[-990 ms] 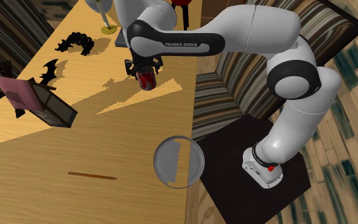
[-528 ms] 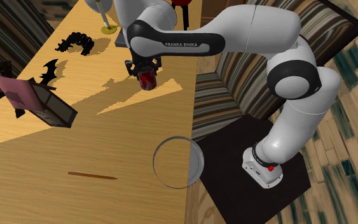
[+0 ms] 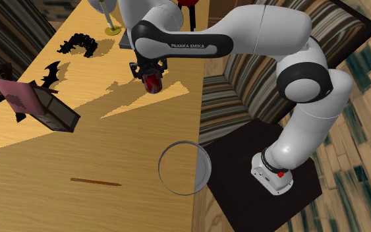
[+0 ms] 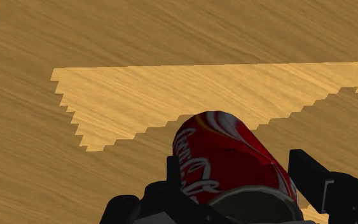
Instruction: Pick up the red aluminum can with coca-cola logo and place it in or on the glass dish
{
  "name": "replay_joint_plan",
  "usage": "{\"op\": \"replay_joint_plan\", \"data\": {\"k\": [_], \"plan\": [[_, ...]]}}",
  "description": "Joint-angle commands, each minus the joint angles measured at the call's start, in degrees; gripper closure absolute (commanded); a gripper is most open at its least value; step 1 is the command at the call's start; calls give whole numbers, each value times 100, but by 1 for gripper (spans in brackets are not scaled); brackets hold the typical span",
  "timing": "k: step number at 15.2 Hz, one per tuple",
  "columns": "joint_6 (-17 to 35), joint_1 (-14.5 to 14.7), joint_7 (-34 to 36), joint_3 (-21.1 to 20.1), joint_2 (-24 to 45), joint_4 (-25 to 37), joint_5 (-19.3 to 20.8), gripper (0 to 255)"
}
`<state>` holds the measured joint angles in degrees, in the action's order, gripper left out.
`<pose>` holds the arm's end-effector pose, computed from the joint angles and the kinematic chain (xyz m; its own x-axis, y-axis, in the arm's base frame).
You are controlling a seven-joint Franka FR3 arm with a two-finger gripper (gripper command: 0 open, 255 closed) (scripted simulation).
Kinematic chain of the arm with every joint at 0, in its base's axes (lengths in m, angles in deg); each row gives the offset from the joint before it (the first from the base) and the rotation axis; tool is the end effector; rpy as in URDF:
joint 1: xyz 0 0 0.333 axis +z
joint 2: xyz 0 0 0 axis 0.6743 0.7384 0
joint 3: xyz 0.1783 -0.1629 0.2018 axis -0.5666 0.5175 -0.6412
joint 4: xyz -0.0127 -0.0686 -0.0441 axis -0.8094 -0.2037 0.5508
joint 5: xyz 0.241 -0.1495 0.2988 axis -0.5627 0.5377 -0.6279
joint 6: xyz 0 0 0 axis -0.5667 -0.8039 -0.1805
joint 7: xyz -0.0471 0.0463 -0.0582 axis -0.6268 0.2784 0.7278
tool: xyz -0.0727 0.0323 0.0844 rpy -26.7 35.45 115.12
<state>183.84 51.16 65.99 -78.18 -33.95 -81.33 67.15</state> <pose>0.5303 0.3846 0.5358 0.9903 -0.1389 0.0011 -0.1389 -0.9903 0.0006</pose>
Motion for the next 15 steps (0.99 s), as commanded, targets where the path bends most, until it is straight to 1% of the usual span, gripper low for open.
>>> {"op": "replay_joint_plan", "data": {"k": [1,9,15], "plan": [[-66,10,-1,-3,14,71,1,255],[-762,144,17,-17,178,915,85,255],[-1352,319,45,-21,410,1716,214,255]]}}
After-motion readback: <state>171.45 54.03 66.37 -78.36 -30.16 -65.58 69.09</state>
